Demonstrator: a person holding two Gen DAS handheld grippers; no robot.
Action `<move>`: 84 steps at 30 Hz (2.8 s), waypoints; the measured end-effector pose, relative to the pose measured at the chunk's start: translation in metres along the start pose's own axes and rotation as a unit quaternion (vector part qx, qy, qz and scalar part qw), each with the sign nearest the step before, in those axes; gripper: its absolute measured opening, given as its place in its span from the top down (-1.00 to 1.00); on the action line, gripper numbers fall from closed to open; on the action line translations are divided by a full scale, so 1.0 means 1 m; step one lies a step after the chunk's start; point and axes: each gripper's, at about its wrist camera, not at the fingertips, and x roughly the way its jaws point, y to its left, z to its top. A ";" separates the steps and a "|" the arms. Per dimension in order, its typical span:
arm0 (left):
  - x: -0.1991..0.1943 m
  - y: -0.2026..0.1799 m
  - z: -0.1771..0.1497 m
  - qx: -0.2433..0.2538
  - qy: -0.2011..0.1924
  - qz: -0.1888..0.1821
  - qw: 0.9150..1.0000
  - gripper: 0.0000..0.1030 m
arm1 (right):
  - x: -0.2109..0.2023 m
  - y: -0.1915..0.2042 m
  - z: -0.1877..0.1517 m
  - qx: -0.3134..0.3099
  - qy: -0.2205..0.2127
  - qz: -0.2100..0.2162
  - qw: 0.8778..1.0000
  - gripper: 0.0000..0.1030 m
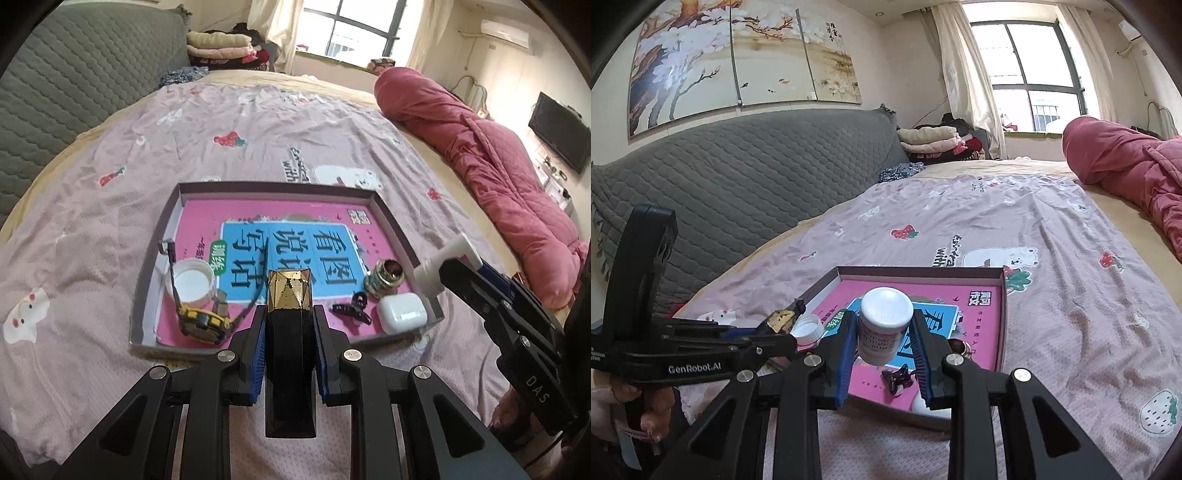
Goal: Organize rigid objects
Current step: 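Carry the lipstick with the left tool while the right tool carries the white jar toward the tray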
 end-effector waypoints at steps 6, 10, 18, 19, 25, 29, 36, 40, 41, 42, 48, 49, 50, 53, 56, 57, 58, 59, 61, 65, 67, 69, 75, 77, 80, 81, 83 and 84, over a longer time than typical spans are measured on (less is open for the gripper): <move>-0.005 0.006 0.011 -0.005 -0.015 0.004 1.000 0.57 | -0.002 -0.005 0.004 0.002 -0.009 -0.006 1.000 0.43; -0.003 0.013 0.015 -0.009 -0.014 0.004 1.000 0.57 | -0.003 -0.007 0.005 0.003 -0.011 -0.008 1.000 0.43; 0.000 0.029 0.014 -0.020 -0.015 0.016 1.000 0.57 | 0.001 -0.005 0.003 -0.004 0.001 -0.019 1.000 0.43; 0.001 0.030 0.013 -0.020 -0.013 0.017 1.000 0.57 | 0.002 -0.005 0.002 -0.005 0.003 -0.020 1.000 0.43; 0.009 0.025 0.008 -0.015 -0.005 0.012 1.000 0.57 | 0.007 -0.009 -0.002 0.000 0.015 -0.022 1.000 0.43; 0.017 0.017 0.004 -0.004 0.004 0.006 1.000 0.57 | 0.009 -0.012 -0.003 0.005 0.019 -0.022 1.000 0.43; 0.033 0.009 0.001 0.006 0.017 0.002 1.000 0.57 | 0.013 -0.013 -0.006 0.006 0.029 -0.022 0.999 0.43; 0.041 0.010 0.000 0.006 0.024 0.002 1.000 0.57 | 0.018 -0.014 -0.008 0.009 0.037 -0.019 0.999 0.43; 0.043 0.010 0.000 0.004 0.026 0.001 1.000 0.57 | 0.019 -0.014 -0.009 0.009 0.039 -0.019 0.999 0.43; 0.044 0.010 0.000 0.005 0.026 0.001 1.000 0.57 | 0.020 -0.014 -0.010 0.009 0.042 -0.017 0.999 0.43; 0.052 0.010 -0.002 0.006 0.031 -0.001 1.000 0.57 | 0.027 -0.012 -0.014 0.005 0.059 -0.019 0.998 0.43; 0.053 0.010 -0.003 0.006 0.031 -0.001 0.999 0.57 | 0.029 -0.013 -0.015 0.007 0.063 -0.018 0.998 0.43; 0.055 0.009 -0.003 0.007 0.032 -0.001 0.999 0.57 | 0.030 -0.013 -0.016 0.007 0.066 -0.019 0.998 0.43; 0.058 0.010 -0.003 0.006 0.034 -0.003 0.999 0.57 | 0.034 -0.012 -0.019 0.006 0.074 -0.019 0.997 0.43; 0.061 0.011 -0.004 0.004 0.036 -0.003 0.999 0.57 | 0.037 -0.011 -0.020 0.003 0.079 -0.019 0.997 0.43; 0.062 0.011 -0.004 0.005 0.037 -0.003 0.999 0.57 | 0.038 -0.010 -0.021 0.002 0.081 -0.016 0.997 0.43; 0.062 0.011 -0.004 0.004 0.036 -0.004 0.999 0.57 | 0.039 -0.009 -0.021 0.001 0.084 -0.016 0.996 0.43; 0.063 0.011 -0.004 0.004 0.036 -0.005 0.999 0.57 | 0.040 -0.009 -0.021 0.000 0.086 -0.015 0.996 0.43; 0.063 0.011 -0.004 0.005 0.034 -0.005 0.999 0.57 | 0.043 -0.009 -0.024 -0.002 0.093 -0.016 0.996 0.43; 0.064 0.012 -0.002 0.005 0.032 -0.004 0.999 0.57 | 0.045 -0.008 -0.026 -0.004 0.097 -0.017 0.995 0.43; 0.065 0.011 -0.002 0.006 0.031 -0.003 0.999 0.57 | 0.045 -0.009 -0.026 -0.003 0.098 -0.017 0.995 0.43; 0.066 0.011 -0.001 0.007 0.030 -0.002 1.000 0.57 | 0.046 -0.009 -0.027 -0.001 0.099 -0.018 0.995 0.43; 0.069 0.014 0.002 0.004 0.027 -0.001 1.000 0.57 | 0.050 -0.011 -0.029 0.002 0.105 -0.019 0.994 0.43; 0.070 0.015 0.003 0.002 0.026 -0.001 1.000 0.57 | 0.051 -0.011 -0.031 0.005 0.107 -0.019 0.994 0.43; 0.071 0.017 0.004 0.001 0.024 0.001 1.000 0.57 | 0.053 -0.012 -0.032 0.008 0.111 -0.018 0.994 0.43; 0.071 0.018 0.004 0.000 0.024 0.001 1.000 0.57 | 0.053 -0.013 -0.033 0.010 0.112 -0.019 0.993 0.43; 0.071 0.019 0.005 0.003 0.019 0.010 1.000 0.57 | 0.054 -0.015 -0.033 0.013 0.113 -0.020 0.993 0.43; 0.071 0.019 0.005 0.005 0.018 0.013 1.000 0.57 | 0.054 -0.016 -0.033 0.017 0.114 -0.019 0.993 0.43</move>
